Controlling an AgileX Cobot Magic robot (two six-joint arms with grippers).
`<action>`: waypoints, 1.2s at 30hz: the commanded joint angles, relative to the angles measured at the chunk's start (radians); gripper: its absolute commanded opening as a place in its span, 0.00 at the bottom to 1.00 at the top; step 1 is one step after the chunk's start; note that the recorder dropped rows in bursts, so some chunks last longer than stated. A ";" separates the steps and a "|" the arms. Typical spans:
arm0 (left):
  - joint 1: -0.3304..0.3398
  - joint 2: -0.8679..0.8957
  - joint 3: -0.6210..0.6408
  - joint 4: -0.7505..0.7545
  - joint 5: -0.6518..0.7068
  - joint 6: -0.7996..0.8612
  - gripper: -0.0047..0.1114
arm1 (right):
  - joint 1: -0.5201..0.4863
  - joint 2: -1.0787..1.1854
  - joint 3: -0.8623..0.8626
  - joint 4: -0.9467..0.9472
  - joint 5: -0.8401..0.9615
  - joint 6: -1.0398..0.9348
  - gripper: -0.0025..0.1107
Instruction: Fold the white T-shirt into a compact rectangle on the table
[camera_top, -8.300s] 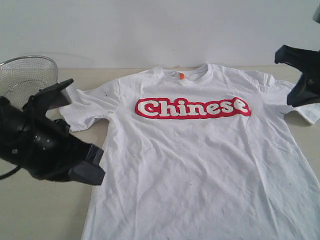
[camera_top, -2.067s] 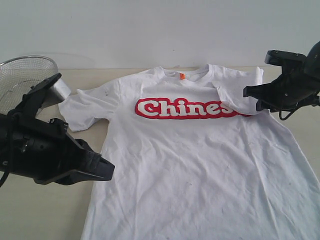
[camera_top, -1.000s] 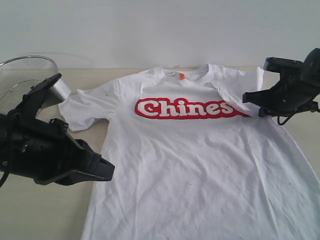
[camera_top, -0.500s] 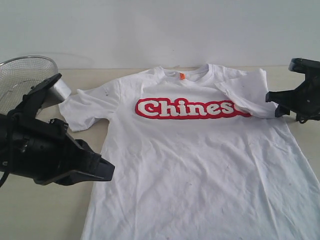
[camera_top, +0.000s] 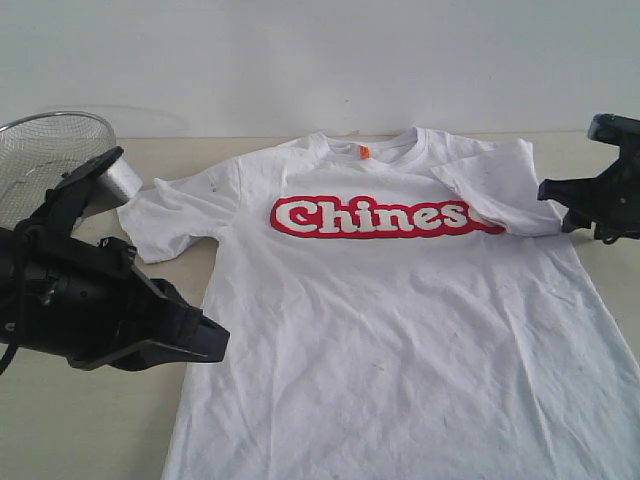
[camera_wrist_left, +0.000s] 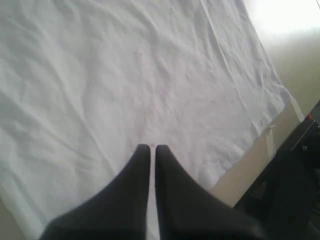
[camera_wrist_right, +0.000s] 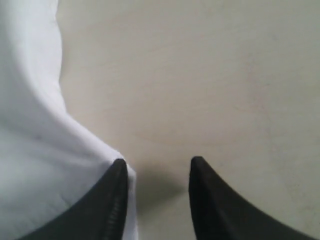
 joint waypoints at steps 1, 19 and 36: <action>-0.005 -0.005 0.004 -0.004 -0.001 0.006 0.08 | -0.009 -0.049 -0.003 -0.013 -0.041 0.001 0.22; -0.005 -0.005 0.004 -0.008 -0.001 0.018 0.08 | 0.091 0.058 -0.216 0.066 0.023 -0.035 0.02; -0.005 -0.005 0.004 -0.008 -0.001 0.018 0.08 | 0.023 0.129 -0.237 0.017 -0.009 -0.036 0.02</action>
